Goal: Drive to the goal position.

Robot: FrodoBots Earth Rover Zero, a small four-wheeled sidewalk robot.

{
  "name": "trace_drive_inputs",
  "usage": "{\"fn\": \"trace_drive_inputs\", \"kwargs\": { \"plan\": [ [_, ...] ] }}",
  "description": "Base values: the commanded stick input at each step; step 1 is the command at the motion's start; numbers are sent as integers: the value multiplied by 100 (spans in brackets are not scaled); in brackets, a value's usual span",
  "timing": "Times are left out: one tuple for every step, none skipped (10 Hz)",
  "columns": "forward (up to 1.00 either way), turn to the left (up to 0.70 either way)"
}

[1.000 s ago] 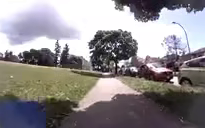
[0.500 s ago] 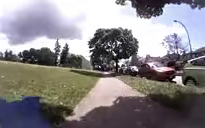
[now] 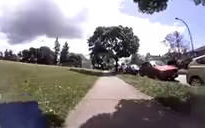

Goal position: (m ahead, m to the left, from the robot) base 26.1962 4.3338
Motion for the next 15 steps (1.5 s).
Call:
{"fn": "trace_drive_inputs", "kwargs": {
  "plan": [
    [70,0],
    [70,0],
    [70,0],
    [70,0],
    [70,0],
    [70,0],
    [70,0],
    [70,0],
    [70,0],
    [70,0],
    [70,0],
    [70,0],
    [70,0],
    [70,0],
    [70,0]
  ]
}}
